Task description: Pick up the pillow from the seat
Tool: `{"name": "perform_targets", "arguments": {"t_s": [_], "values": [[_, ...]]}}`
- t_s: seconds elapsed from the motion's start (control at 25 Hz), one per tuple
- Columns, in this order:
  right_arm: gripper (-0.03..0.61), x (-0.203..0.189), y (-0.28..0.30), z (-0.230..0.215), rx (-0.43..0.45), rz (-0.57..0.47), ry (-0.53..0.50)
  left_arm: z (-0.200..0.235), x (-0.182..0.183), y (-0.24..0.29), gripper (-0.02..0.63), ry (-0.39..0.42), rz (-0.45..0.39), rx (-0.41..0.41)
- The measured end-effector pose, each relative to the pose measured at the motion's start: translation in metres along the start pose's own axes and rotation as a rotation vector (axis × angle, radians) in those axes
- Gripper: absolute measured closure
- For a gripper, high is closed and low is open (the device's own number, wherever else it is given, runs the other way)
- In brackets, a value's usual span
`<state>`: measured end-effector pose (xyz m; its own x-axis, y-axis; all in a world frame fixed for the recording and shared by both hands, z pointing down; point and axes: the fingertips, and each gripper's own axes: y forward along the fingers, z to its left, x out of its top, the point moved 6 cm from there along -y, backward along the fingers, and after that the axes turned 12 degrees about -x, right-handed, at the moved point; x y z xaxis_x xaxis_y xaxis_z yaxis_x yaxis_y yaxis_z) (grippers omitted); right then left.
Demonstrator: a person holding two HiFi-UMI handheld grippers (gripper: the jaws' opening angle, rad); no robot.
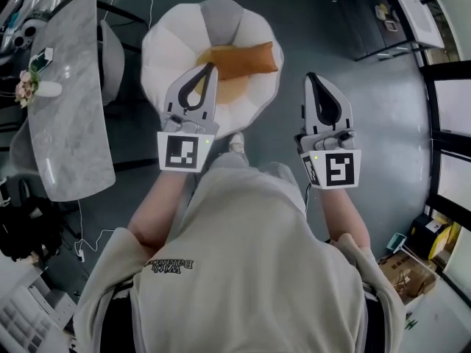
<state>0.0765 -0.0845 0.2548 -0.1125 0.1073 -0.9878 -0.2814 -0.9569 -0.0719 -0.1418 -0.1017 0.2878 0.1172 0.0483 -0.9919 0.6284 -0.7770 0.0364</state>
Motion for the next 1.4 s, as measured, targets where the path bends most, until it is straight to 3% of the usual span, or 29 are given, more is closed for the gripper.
{"name": "perform_targets", "arguments": {"t_s": [0.48, 0.96, 1.4], "values": [[0.569, 0.002, 0.041, -0.022, 0.083, -0.023, -0.016, 0.01, 0.004, 0.018, 0.603, 0.007, 0.003, 0.083], [0.569, -0.031, 0.098, -0.073, 0.307, -0.007, 0.023, -0.002, -0.003, 0.065, 0.604, -0.021, 0.075, 0.289], [0.569, -0.04, 0.12, -0.082, 0.421, 0.014, 0.006, -0.009, 0.0, 0.092, 0.603, -0.015, 0.085, 0.326]]}}
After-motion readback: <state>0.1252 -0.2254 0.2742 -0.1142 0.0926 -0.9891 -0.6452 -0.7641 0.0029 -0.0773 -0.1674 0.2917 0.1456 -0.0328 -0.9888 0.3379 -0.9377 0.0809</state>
